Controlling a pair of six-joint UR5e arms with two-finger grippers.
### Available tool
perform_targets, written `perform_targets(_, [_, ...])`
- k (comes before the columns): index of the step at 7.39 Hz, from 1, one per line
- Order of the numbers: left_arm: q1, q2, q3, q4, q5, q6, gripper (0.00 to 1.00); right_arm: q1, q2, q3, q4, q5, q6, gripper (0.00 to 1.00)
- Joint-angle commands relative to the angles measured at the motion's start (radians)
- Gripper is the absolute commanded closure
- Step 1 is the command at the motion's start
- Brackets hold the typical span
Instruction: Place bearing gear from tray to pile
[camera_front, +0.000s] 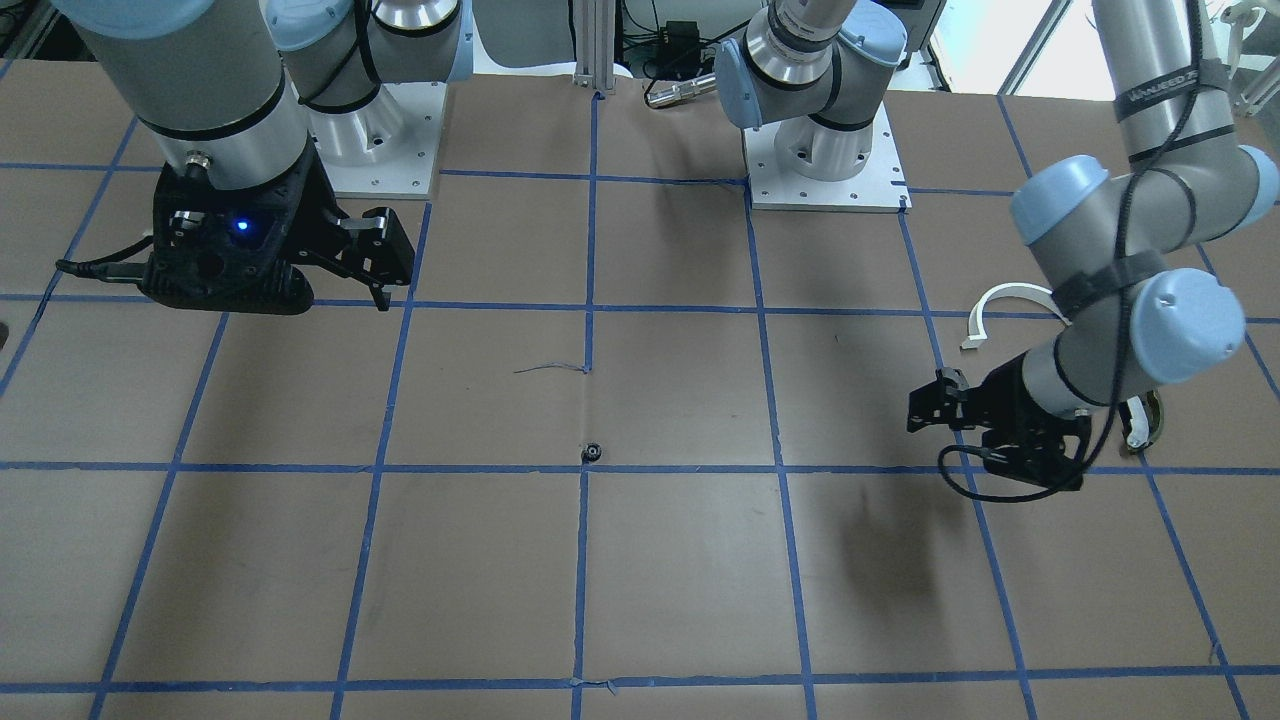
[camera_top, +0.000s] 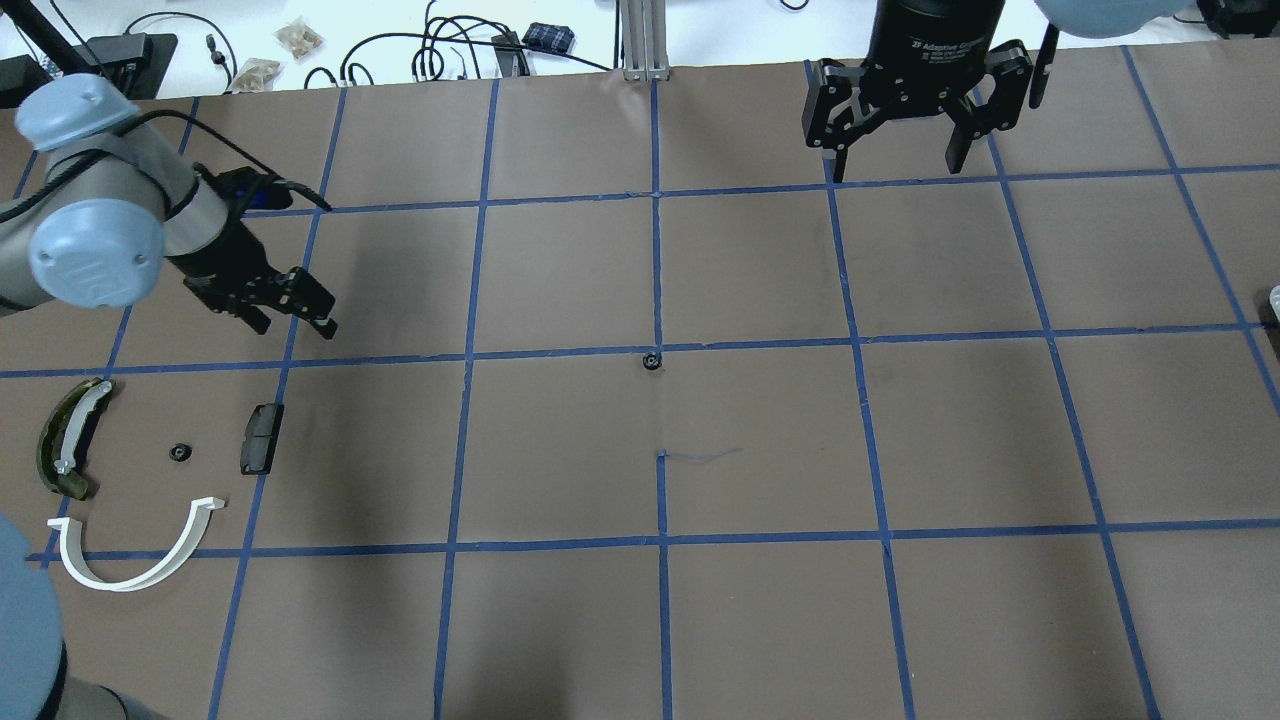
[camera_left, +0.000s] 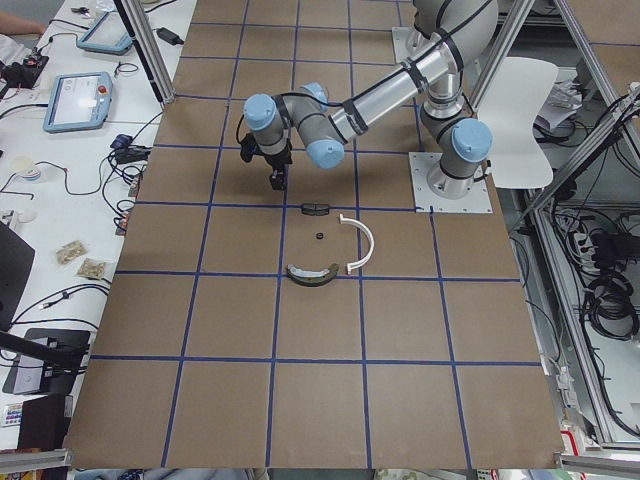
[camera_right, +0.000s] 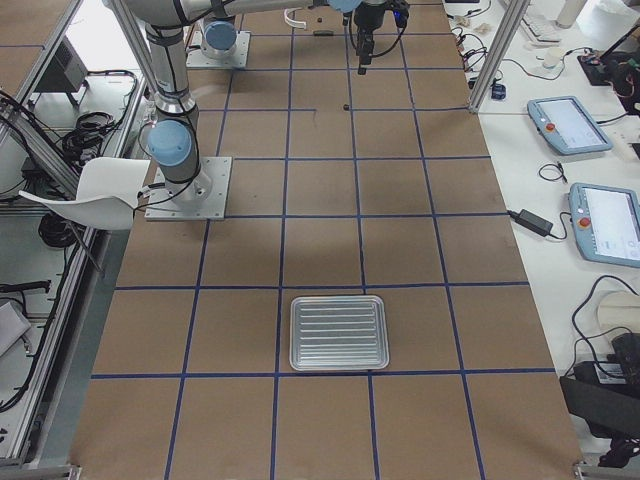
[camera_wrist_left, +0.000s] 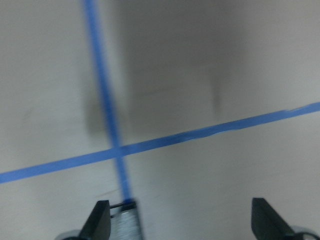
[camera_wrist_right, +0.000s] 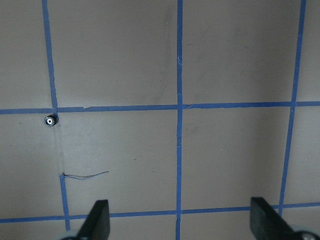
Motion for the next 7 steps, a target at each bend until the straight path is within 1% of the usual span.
perform_targets(1, [-0.220,-0.037,-0.003,0.111,-0.010,-0.214,0.00,-0.026,-0.036,0.046,-0.031,0.046,-0.059,0.01])
perform_targets(2, [-0.339,-0.059,0.002,0.191,-0.008,-0.324,0.00,-0.029,-0.045,0.101,-0.133,0.050,-0.059,0.01])
perform_targets(3, [-0.433,-0.077,0.009,0.238,-0.008,-0.469,0.00,-0.022,-0.062,0.155,-0.263,0.061,-0.057,0.01])
perform_targets(4, [-0.483,-0.117,0.025,0.334,-0.011,-0.600,0.00,-0.025,-0.079,0.163,-0.283,0.060,-0.056,0.00])
perform_targets(5, [-0.552,-0.141,0.034,0.376,-0.008,-0.695,0.00,-0.023,-0.084,0.160,-0.274,0.055,-0.044,0.00])
perform_targets(6, [-0.621,-0.167,0.023,0.378,-0.005,-0.822,0.00,-0.025,-0.082,0.156,-0.274,0.058,-0.044,0.00])
perform_targets(7, [-0.635,-0.206,0.040,0.379,-0.008,-0.869,0.00,-0.025,-0.084,0.156,-0.275,0.058,-0.044,0.00])
